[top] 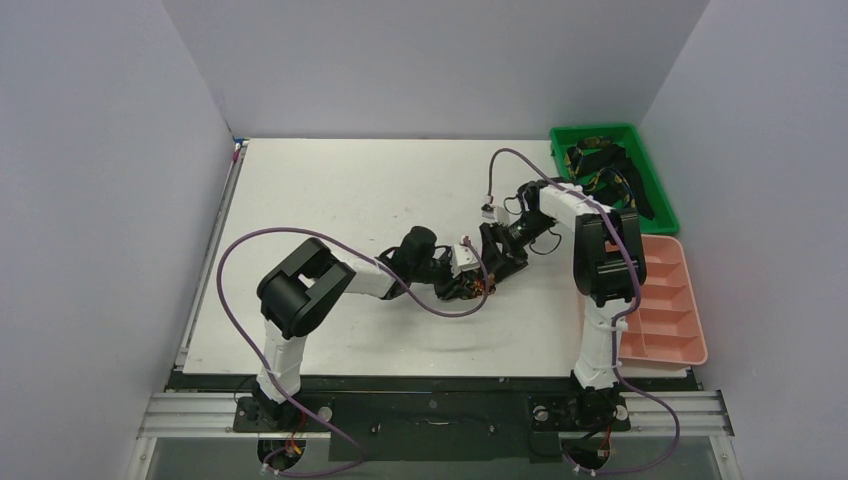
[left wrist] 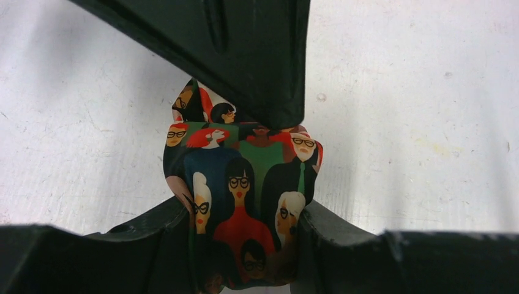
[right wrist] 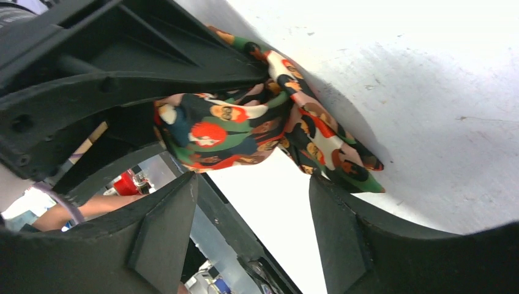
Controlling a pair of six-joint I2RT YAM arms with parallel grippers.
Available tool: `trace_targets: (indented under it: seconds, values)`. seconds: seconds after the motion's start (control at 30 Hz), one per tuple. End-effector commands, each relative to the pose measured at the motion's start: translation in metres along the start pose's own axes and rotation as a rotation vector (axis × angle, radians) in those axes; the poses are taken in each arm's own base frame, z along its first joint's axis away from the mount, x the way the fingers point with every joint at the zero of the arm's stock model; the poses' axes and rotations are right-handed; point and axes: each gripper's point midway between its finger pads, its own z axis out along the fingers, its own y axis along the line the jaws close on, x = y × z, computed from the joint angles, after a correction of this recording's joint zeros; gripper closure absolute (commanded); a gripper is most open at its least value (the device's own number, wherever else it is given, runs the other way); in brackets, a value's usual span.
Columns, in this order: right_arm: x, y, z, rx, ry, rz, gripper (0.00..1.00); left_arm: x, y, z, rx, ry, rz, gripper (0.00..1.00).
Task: Roll the ties
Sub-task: Roll the tie at the center of the board.
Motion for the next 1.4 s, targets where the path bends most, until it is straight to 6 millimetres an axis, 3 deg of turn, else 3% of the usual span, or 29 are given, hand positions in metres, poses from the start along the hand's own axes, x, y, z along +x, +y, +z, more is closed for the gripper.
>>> trace_targets:
  seconds: [0.0, 0.13, 0.2, 0.37, 0.4, 0.5, 0.63, 0.83, 0.97, 1.03, 1.1, 1.17, 1.2, 1.23, 1.3, 1.37]
  values:
    - [-0.012, 0.035, -0.002, -0.095, -0.05, -0.074, 0.36, 0.053, -0.012, -0.011, -0.001, 0.203, -0.072, 0.76]
    - [-0.019, 0.028, 0.013, -0.069, -0.036, -0.051, 0.4, 0.052, -0.011, -0.01, 0.0, 0.209, -0.058, 0.74]
    - [-0.023, 0.019, 0.018, -0.033, -0.035, -0.053, 0.5, 0.052, -0.01, -0.009, 0.001, 0.213, -0.055, 0.72]
    - [-0.022, -0.015, 0.021, 0.088, -0.018, -0.016, 0.97, 0.043, -0.01, -0.009, 0.011, 0.19, -0.057, 0.59]
    - [-0.02, -0.02, 0.021, 0.109, -0.009, -0.01, 1.0, 0.039, -0.011, -0.009, 0.016, 0.178, -0.06, 0.56]
    - [-0.013, -0.031, 0.022, 0.142, 0.013, -0.008, 1.0, 0.017, -0.007, -0.007, 0.018, 0.098, -0.048, 0.44]
    - [-0.008, -0.041, 0.025, 0.157, 0.03, 0.007, 1.0, -0.011, -0.004, -0.003, 0.027, 0.001, -0.025, 0.4]
    - [-0.009, -0.045, 0.026, 0.163, 0.036, 0.004, 1.0, -0.026, 0.003, 0.012, 0.036, -0.044, 0.0, 0.39]
    - [-0.009, -0.044, 0.027, 0.153, 0.036, -0.002, 1.0, -0.022, 0.0, 0.016, 0.049, -0.033, 0.015, 0.45]
    - [-0.011, -0.041, 0.026, 0.147, 0.029, -0.007, 1.0, -0.017, -0.001, 0.017, 0.043, -0.004, 0.007, 0.59]
    - [-0.014, -0.036, 0.019, 0.142, 0.006, -0.013, 0.89, -0.004, -0.002, 0.014, 0.038, 0.048, -0.012, 0.73]
    - [-0.016, -0.03, 0.008, 0.139, -0.029, -0.017, 0.62, 0.016, -0.007, 0.007, 0.036, 0.107, -0.024, 0.79]
    - [-0.018, -0.027, -0.002, 0.139, -0.057, -0.015, 0.57, 0.025, -0.01, 0.004, 0.038, 0.138, -0.033, 0.8]
    - [-0.016, -0.026, -0.005, 0.131, -0.067, -0.006, 0.45, 0.035, -0.013, 0.001, 0.047, 0.162, -0.023, 0.81]
    - [-0.013, -0.024, -0.015, 0.12, -0.098, 0.019, 0.32, 0.047, -0.018, -0.003, 0.055, 0.199, -0.024, 0.81]
    - [-0.01, -0.024, -0.022, 0.112, -0.117, 0.03, 0.28, 0.054, -0.018, -0.004, 0.053, 0.223, -0.031, 0.81]
